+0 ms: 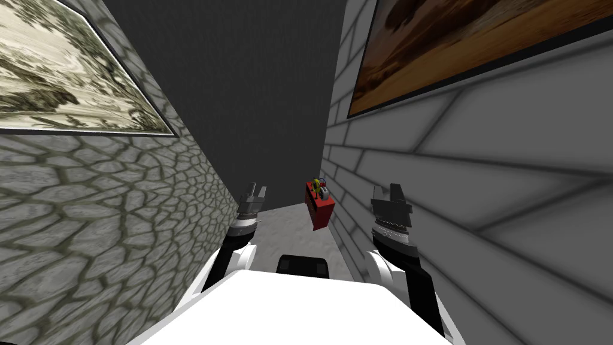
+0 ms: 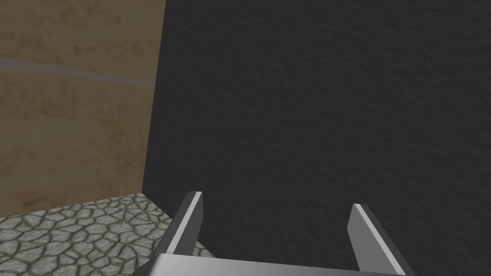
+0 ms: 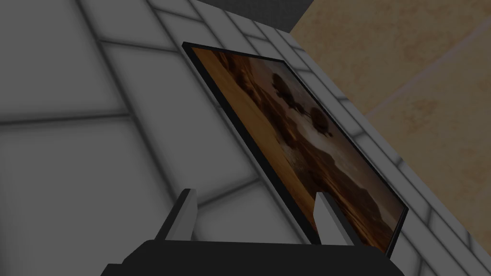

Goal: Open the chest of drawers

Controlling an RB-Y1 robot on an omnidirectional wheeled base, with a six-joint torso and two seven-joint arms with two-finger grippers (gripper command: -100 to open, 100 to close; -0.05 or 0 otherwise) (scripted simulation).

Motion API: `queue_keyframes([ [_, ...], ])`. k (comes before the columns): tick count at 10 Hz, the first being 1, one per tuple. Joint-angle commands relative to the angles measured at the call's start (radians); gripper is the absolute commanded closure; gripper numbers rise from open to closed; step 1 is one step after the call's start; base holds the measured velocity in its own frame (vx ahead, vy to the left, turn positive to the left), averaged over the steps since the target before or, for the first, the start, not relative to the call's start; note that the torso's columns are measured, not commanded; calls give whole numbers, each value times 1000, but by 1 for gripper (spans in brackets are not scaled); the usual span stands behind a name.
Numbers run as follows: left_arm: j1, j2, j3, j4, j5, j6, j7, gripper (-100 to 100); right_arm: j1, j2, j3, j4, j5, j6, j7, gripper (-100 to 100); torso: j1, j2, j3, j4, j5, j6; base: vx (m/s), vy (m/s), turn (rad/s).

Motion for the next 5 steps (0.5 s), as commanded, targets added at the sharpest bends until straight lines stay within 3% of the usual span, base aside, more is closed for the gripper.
queue_keyframes([
  [1,0,0,0,0,0,0,0,0,0,0,0,0,0,0,0,0,0,40,-82,41,0,0,0,0,0],
  [5,0,0,0,0,0,0,0,0,0,0,0,0,0,0,0,0,0,322,-644,322,0,0,0,0,0],
])
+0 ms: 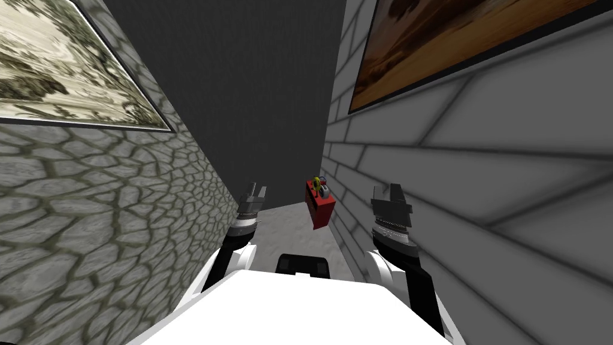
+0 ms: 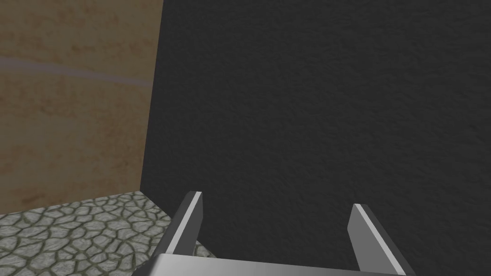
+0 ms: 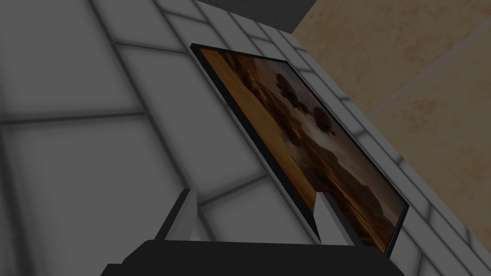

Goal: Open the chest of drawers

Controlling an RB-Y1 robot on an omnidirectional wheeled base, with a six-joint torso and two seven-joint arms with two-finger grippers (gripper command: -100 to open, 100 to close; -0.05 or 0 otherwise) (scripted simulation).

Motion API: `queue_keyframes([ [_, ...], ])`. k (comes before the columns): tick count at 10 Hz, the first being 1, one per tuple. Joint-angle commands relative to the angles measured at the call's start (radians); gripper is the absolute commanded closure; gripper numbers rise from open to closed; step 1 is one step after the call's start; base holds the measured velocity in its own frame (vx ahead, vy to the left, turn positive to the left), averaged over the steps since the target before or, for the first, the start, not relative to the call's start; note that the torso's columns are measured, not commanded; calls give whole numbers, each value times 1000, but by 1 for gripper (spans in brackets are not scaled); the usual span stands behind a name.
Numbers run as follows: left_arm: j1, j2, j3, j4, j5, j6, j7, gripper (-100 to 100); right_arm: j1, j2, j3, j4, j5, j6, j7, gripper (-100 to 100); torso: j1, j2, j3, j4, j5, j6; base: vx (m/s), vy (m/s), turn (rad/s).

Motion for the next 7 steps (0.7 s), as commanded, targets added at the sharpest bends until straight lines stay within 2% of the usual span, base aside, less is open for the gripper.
queue_keyframes([
  [1,0,0,0,0,0,0,0,0,0,0,0,0,0,0,0,0,0,74,-147,74,0,0,0,0,0],
  [4,0,0,0,0,0,0,0,0,0,0,0,0,0,0,0,0,0,296,-590,295,0,0,0,0,0],
  [5,0,0,0,0,0,0,0,0,-5,-41,8,30,22,21,12,-100,0,369,-738,369,0,0,38,22,94],
  [7,0,0,0,0,0,0,0,0,-11,-73,21,73,55,52,29,-100,2,409,-828,411,1,0,88,55,111],
])
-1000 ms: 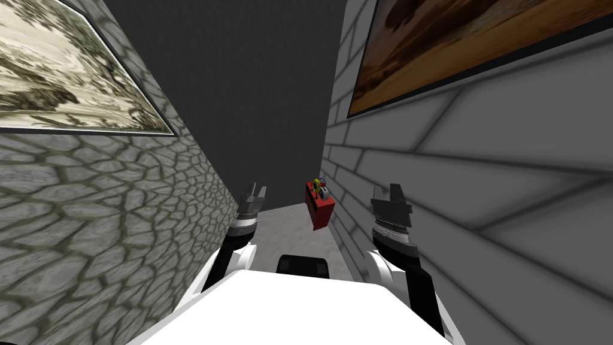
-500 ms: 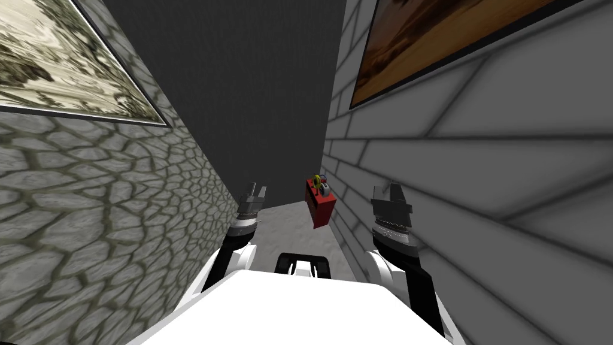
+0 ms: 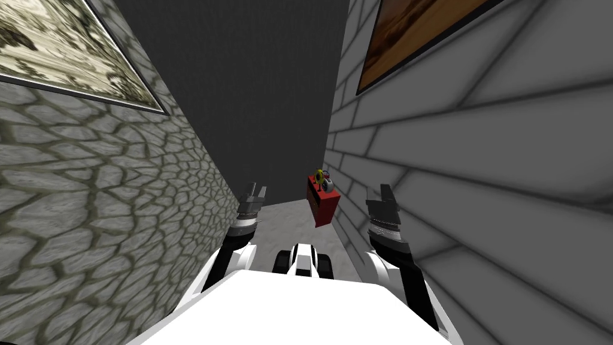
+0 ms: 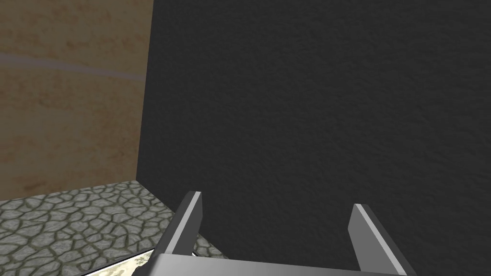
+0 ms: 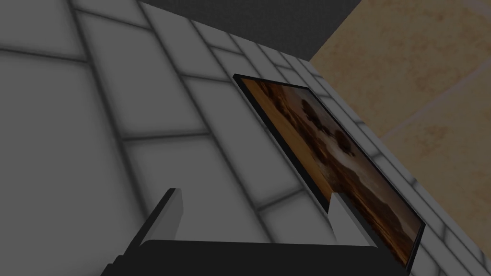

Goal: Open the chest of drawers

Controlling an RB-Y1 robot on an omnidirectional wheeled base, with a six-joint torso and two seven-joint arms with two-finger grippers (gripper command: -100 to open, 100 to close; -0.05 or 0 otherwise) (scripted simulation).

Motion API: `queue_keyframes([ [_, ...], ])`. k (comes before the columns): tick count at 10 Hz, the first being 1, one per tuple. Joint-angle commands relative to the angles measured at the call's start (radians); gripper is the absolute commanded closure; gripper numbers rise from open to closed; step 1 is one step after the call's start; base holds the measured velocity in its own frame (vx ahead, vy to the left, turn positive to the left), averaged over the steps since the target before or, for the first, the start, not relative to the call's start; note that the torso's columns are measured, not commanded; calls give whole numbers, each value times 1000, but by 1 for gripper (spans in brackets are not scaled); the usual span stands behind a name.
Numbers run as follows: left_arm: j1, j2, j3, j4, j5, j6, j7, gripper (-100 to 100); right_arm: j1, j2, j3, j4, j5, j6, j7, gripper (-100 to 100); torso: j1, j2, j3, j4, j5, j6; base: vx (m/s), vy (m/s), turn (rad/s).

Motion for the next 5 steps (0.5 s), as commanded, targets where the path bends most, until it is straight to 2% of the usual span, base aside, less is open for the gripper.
queue_keyframes([
  [1,0,0,0,0,0,0,0,0,-12,-48,9,63,44,51,22,-100,1,3,-4,3,0,0,86,75,111],
  [3,0,0,0,0,0,0,0,0,-22,-72,28,125,94,97,48,-100,-2,7,-3,5,-1,0,109,70,134],
  [5,0,0,0,0,0,0,0,0,-32,-94,50,188,152,151,79,-100,0,5,-4,5,0,0,160,100,182],
])
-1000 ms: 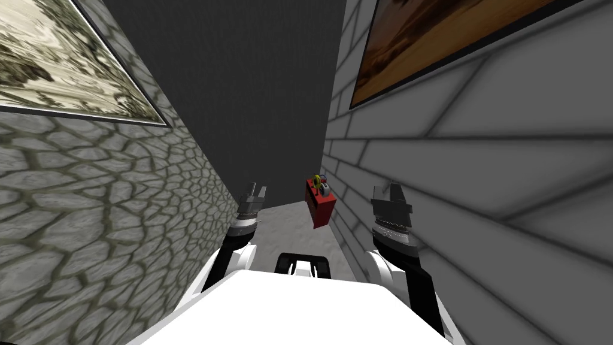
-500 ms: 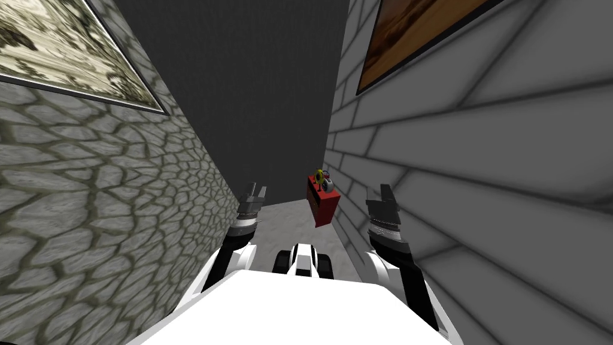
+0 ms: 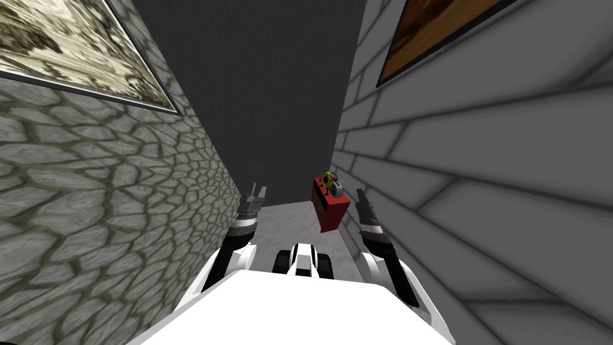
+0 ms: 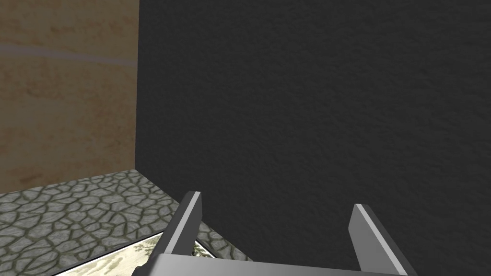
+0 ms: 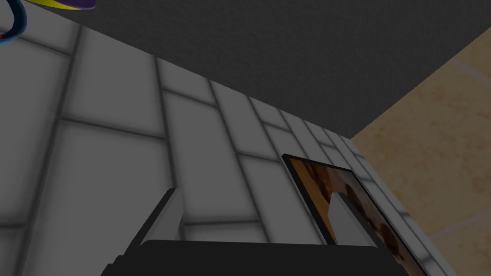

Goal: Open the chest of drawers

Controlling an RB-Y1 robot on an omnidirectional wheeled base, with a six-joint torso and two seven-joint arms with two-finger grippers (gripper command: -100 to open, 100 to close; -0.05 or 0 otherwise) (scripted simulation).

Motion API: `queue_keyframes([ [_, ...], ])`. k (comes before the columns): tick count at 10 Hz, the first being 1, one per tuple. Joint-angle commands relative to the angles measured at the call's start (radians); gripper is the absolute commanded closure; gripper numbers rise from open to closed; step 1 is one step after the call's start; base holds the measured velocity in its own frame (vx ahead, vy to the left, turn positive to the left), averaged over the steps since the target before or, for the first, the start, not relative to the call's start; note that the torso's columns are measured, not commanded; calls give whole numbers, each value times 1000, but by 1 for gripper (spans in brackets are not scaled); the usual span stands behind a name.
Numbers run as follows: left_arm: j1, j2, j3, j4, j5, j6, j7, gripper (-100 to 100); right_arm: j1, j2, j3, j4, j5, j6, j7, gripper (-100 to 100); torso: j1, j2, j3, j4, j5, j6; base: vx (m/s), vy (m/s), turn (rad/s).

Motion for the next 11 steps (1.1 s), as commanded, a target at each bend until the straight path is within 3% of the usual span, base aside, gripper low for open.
queue_keyframes([
  [1,0,0,0,0,0,0,0,0,-1,-15,22,59,50,40,28,-100,-1,1,0,0,0,0,93,54,54],
  [3,0,0,0,0,0,0,0,0,-13,-35,47,135,113,96,63,-100,-3,5,3,1,-1,0,111,51,160],
  [4,0,0,0,0,0,0,0,0,-13,-35,47,139,115,101,63,-100,-2,2,2,1,-1,0,92,44,73],
  [6,0,0,0,0,0,0,0,0,-26,-56,73,220,181,167,101,-100,-1,2,1,1,0,0,120,63,180],
  [7,0,0,0,0,0,0,0,0,-26,-56,73,226,186,167,101,-100,0,0,0,0,0,0,127,51,67],
  [11,0,0,0,0,0,0,0,0,-46,-87,117,352,302,270,163,-100,-2,3,1,1,0,1,141,64,149],
])
